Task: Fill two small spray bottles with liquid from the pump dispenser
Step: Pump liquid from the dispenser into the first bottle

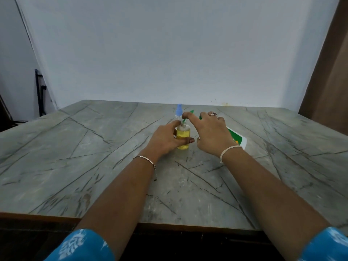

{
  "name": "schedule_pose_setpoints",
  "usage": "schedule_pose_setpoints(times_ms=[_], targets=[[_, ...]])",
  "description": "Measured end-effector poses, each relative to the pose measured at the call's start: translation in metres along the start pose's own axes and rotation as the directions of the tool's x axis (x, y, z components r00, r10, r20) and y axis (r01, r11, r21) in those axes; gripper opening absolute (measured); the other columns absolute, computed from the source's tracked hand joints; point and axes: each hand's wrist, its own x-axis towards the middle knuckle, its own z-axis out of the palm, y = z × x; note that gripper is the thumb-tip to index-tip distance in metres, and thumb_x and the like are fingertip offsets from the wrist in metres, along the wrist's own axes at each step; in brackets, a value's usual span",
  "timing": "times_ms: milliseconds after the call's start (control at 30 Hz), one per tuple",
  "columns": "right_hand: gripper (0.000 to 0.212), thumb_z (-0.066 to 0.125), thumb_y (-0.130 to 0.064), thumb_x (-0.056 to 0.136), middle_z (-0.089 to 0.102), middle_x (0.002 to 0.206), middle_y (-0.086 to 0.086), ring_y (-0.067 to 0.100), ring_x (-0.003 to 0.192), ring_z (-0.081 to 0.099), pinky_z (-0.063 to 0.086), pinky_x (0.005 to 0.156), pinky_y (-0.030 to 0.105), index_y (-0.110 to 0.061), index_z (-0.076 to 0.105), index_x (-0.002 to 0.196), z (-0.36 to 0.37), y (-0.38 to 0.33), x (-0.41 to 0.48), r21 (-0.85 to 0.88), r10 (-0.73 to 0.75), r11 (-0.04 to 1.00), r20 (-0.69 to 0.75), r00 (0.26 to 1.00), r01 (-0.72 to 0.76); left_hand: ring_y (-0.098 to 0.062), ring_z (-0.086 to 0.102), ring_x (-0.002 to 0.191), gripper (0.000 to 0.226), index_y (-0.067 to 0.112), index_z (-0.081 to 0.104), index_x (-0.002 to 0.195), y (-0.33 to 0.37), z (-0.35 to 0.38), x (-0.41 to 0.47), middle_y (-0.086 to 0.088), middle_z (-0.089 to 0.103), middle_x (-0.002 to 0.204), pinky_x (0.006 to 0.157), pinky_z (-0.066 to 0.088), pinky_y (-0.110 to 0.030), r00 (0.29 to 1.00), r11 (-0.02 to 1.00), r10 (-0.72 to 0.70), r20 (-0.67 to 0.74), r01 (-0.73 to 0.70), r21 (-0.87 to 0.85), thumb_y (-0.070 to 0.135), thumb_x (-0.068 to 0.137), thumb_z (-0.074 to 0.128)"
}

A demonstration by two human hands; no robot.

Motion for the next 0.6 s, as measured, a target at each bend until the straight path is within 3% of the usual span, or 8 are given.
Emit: schedule_pose_setpoints(times_ms=[133,233,600], targets=[[0.076,0.070,-0.021,0.077,0.056,0.116,0.010,0.033,0.112,0.052,0.044,0.092,0.047,-0.035,0.025,0.136,0.003,-0.006,0.003,-0.028,0.018,0.999,-0.056,0.998,-0.020,-0.021,0.062,0.100,0.071,0.019,0.049,0.132,0.001,0.000,-0.002,-0.005,0.063,0.121,0.089,0.052,-0.034,1.000,1.000,0.004,-0.007,-0.004,-0.020,0.052,0.075,0.073],[0.074,0.070,-0.020,0.077,0.056,0.117,0.011,0.033,0.112,0.052,0.043,0.093,0.047,-0.034,0.027,0.136,0.005,-0.007,0.003,-0.029,0.017,0.999,-0.075,0.997,-0.019,-0.022,0.061,0.105,0.072,0.019,0.047,0.134,0.002,0.000,-0.001,-0.006,0.062,0.125,0.090,0.048,-0.031,1.000,1.000,0.002,-0.001,-0.002,-0.007,0.052,0.075,0.072],[0.084,0.067,-0.022,0.081,0.054,0.119,0.010,0.031,0.114,0.050,0.043,0.094,0.045,-0.039,0.015,0.145,0.003,0.004,-0.001,-0.029,-0.025,0.999,-0.037,0.999,0.024,-0.021,0.060,0.107,0.073,0.018,0.047,0.134,0.002,0.000,0.000,-0.006,0.060,0.128,0.085,0.041,-0.024,1.000,1.000,0.009,-0.017,-0.009,0.010,0.054,0.075,0.071]])
